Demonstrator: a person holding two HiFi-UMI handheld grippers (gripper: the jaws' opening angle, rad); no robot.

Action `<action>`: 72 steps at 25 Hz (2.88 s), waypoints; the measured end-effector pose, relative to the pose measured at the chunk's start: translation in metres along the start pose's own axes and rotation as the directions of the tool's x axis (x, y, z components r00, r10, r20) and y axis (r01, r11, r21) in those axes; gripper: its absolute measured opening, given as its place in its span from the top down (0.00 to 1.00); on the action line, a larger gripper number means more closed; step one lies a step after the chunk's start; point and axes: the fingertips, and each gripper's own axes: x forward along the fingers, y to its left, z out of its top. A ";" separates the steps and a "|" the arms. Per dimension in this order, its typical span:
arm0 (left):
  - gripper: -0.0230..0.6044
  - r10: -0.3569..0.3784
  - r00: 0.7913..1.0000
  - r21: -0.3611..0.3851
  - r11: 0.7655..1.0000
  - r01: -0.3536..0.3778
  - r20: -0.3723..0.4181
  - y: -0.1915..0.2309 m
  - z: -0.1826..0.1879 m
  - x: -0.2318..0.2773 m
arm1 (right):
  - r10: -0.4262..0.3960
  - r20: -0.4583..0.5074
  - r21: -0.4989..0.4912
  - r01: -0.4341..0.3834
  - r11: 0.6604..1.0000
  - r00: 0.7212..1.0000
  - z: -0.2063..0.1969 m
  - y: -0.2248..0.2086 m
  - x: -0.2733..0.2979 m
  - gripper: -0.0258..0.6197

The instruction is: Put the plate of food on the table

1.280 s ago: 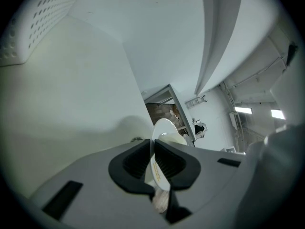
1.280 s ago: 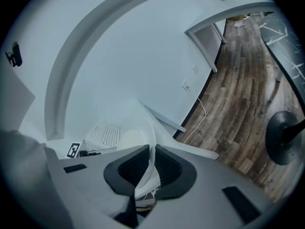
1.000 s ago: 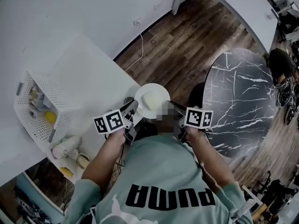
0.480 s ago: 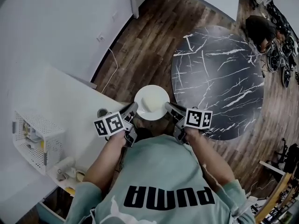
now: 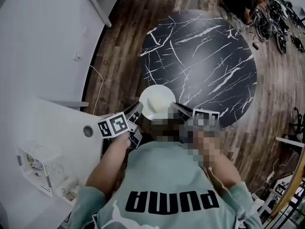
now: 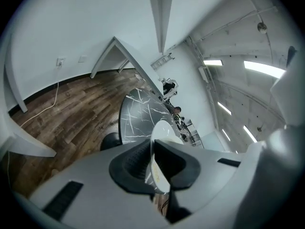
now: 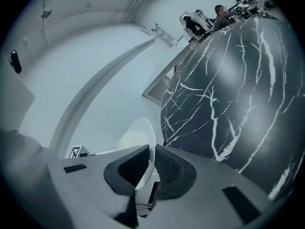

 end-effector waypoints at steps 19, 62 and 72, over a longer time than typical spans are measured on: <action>0.91 -0.044 0.982 0.101 0.993 0.064 -0.182 -0.115 -0.088 0.185 | -0.124 0.164 0.139 0.102 0.985 0.979 0.068 -0.158 -0.152 0.90; 0.81 0.039 0.935 0.246 0.968 0.052 -0.352 -0.132 -0.155 0.347 | -0.368 0.167 0.154 0.344 0.926 0.915 0.121 -0.314 -0.207 0.89; 0.87 0.037 0.969 0.284 0.958 0.035 -0.242 -0.131 -0.136 0.301 | -0.425 0.283 0.017 0.438 0.899 0.860 0.130 -0.289 -0.237 0.89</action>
